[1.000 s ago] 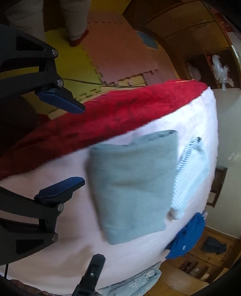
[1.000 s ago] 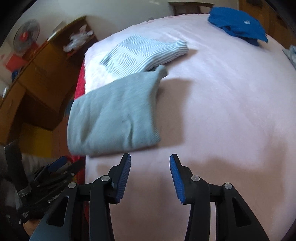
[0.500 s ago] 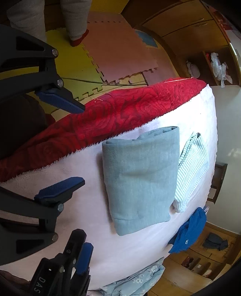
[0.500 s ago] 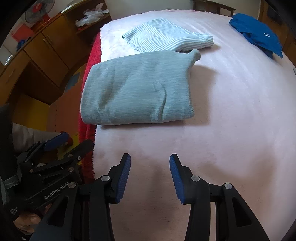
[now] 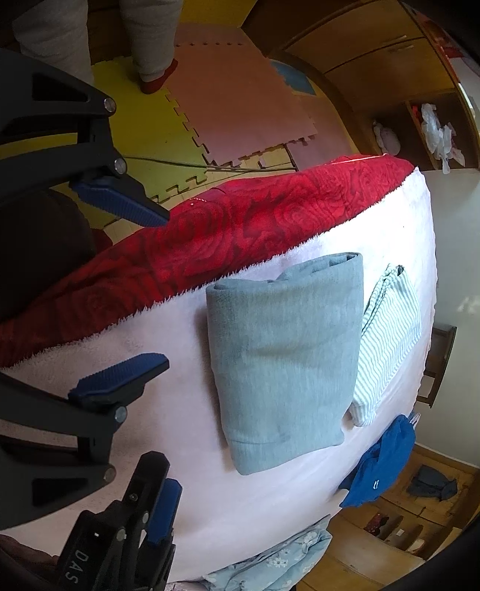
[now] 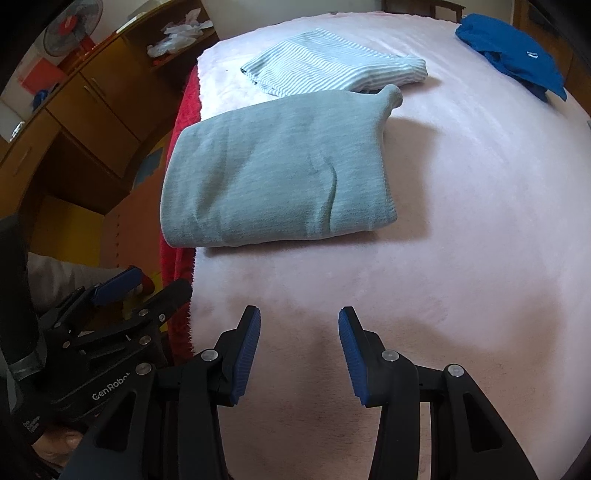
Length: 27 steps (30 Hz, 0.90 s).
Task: Fold clothes
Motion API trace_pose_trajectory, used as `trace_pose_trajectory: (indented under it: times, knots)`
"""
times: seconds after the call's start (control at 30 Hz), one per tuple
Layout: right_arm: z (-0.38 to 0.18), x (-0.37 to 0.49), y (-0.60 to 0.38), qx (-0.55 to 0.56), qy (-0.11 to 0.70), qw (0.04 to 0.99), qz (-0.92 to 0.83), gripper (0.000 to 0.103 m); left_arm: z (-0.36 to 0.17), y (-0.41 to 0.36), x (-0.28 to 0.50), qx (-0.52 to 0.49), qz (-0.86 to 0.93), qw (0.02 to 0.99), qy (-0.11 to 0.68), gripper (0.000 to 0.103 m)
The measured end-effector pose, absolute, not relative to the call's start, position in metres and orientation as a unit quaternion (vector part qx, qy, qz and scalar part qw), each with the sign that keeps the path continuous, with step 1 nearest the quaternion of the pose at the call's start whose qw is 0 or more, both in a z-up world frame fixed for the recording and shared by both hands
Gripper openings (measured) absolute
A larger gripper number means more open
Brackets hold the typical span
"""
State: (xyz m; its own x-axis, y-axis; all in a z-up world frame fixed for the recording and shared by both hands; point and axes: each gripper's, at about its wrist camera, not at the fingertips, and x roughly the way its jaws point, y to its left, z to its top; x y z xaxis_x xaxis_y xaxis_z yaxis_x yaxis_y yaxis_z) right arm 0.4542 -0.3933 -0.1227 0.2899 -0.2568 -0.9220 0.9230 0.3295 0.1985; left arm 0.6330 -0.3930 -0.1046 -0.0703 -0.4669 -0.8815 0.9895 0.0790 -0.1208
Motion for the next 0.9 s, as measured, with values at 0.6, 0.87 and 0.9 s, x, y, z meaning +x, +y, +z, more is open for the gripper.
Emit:
trace_pose_trajectory:
  times: [0.6,0.87,0.9]
  knots:
    - [-0.126,0.464,-0.394,0.404,0.417,0.700,-0.416,0.045,-0.105,-0.396,0.631,0.333,-0.593,0.612,0.404,0.068]
    - [-0.126,0.469,-0.395,0.410,0.413,0.700,-0.414,0.045,-0.106,-0.395,0.631,0.334,-0.592,0.612,0.405,0.068]
    - [-0.128,0.469,-0.395,0.411,0.412,0.700,-0.414,0.045,-0.106,-0.396,0.631,0.335,-0.592,0.611,0.405,0.068]
